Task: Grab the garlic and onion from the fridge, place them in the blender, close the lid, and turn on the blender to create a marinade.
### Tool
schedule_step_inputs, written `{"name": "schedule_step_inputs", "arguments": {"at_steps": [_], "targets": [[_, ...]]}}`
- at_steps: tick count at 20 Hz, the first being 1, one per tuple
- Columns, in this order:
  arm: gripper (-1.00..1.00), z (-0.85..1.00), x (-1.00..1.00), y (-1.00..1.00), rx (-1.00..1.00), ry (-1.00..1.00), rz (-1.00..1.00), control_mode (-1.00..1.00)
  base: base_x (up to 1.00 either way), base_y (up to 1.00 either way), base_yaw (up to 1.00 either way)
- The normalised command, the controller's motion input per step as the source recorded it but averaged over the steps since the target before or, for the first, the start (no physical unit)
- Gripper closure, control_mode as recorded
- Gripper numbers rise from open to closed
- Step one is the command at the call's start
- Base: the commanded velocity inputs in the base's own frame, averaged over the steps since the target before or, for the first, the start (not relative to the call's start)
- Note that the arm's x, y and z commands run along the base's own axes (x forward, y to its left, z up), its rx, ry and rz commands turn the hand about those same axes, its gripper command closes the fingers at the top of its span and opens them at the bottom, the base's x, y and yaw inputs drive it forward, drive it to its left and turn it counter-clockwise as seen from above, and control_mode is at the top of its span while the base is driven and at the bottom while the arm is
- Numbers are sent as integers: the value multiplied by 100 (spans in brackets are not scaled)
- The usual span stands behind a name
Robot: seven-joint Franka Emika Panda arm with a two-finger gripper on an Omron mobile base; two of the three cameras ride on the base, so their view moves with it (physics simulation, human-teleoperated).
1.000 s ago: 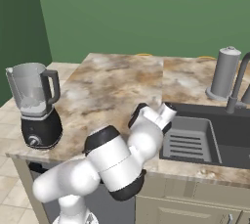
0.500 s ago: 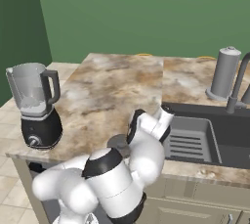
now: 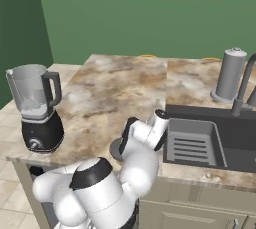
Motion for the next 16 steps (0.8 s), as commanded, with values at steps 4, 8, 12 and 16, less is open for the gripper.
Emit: {"name": "schedule_step_inputs", "arguments": {"at_steps": [4,8,12,16], "targets": [[100,-32,0,47,-10,0,0,-100,0,0,0],[100,-25,0,19,-6,4,1,-100,0,0,0],[100,5,-4,7,0,0,0,-100,0,0,0],[100,19,-2,12,0,0,-1,-100,0,0,0]]}}
